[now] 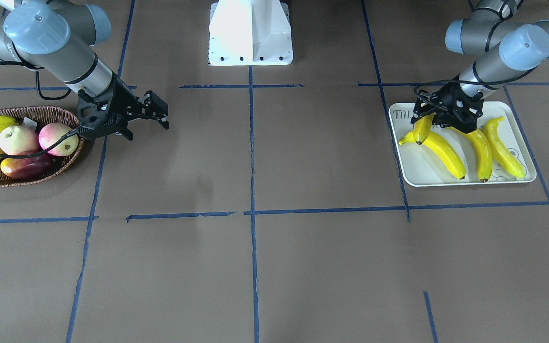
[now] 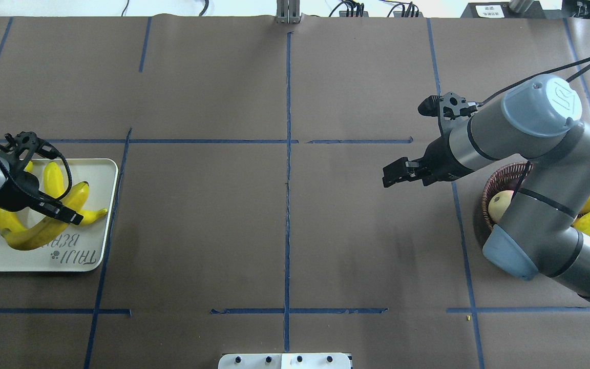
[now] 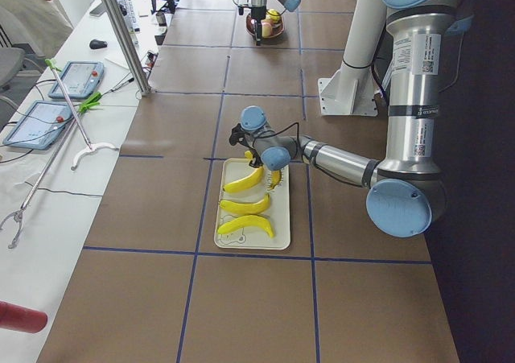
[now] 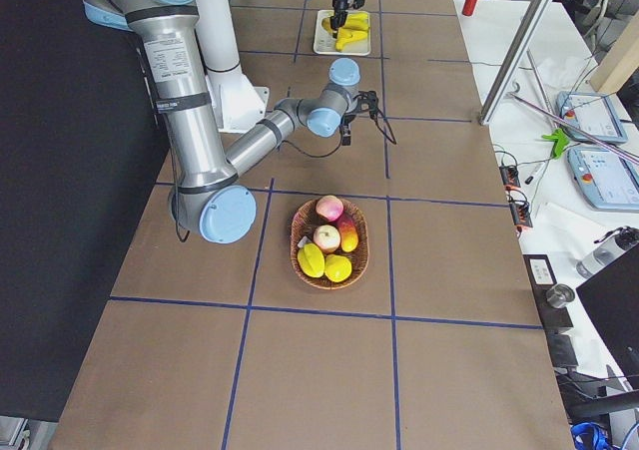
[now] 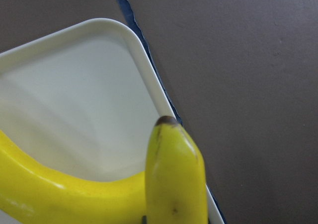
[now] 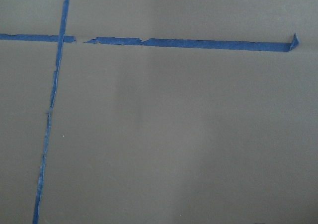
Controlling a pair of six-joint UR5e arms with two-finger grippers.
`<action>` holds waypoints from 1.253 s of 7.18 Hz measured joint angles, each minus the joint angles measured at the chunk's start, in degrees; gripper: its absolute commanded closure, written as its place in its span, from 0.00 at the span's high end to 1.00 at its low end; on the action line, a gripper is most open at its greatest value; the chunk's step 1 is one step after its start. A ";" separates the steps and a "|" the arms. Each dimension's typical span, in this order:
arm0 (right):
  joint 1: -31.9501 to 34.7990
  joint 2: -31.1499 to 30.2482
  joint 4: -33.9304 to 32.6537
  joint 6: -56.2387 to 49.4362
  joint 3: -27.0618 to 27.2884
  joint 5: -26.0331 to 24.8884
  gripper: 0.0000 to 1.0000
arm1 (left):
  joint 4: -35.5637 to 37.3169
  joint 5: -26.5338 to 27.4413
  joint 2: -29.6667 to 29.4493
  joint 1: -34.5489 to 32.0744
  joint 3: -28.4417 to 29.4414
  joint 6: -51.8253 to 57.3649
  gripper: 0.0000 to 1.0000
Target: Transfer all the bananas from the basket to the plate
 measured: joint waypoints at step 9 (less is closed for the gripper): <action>-0.77 -0.27 0.00 0.09 -0.01 -0.54 1.00 | 0.14 -0.08 -0.02 0.78 2.56 3.15 0.99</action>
